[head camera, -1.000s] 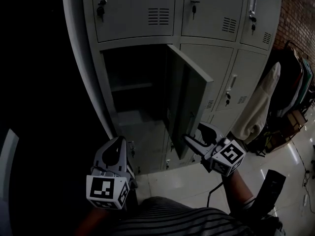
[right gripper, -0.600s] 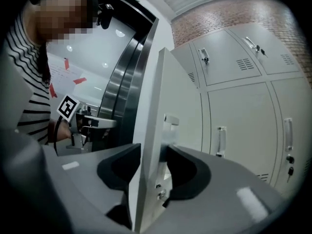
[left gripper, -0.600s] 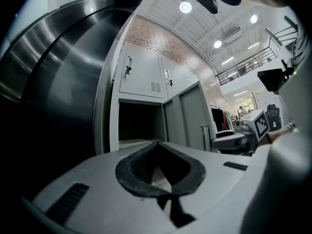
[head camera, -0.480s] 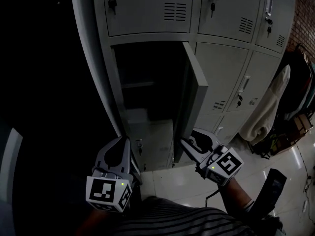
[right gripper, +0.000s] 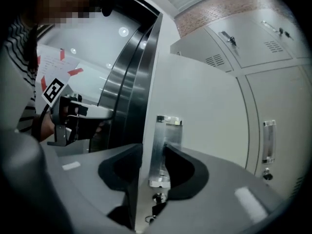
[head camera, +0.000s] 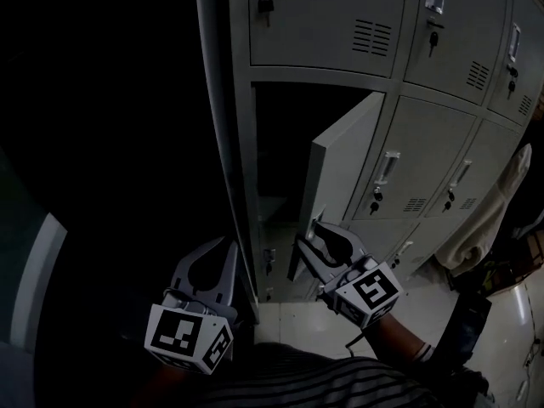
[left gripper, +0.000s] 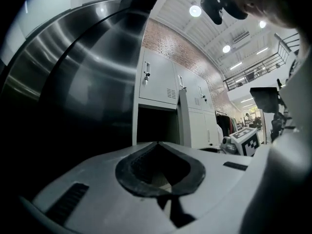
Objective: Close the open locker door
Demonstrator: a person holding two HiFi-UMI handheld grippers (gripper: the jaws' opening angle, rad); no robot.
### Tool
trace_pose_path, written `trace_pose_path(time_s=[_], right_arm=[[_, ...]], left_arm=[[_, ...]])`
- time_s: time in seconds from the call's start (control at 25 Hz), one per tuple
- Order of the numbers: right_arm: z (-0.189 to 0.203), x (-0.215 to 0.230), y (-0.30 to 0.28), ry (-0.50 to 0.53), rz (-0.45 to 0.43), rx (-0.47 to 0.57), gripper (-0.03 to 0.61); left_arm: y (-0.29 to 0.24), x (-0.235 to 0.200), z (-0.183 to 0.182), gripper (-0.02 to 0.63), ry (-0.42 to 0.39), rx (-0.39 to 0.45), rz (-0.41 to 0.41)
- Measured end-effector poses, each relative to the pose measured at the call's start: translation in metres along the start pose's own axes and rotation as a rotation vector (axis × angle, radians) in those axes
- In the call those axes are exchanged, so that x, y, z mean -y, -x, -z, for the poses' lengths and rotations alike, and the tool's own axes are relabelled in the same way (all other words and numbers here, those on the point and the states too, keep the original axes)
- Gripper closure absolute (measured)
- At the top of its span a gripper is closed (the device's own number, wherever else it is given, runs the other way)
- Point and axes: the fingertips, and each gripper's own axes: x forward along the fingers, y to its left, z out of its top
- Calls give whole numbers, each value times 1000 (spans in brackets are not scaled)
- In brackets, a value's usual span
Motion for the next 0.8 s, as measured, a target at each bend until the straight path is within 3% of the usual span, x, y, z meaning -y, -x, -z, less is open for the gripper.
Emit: trace_pose_path(time_s=[0.36,0.6,0.8], right_arm=[[6,12,-80,34,-2,16,430],[8,25,-122,58,0,-1,473],[11,55,-142,53,68,-15,523]], left_arm=[[-5,-25,-16,609,10,8,43],[-13,-35,-19,609,23,5,66],[-17,-41,-17,609,21,-9,59]])
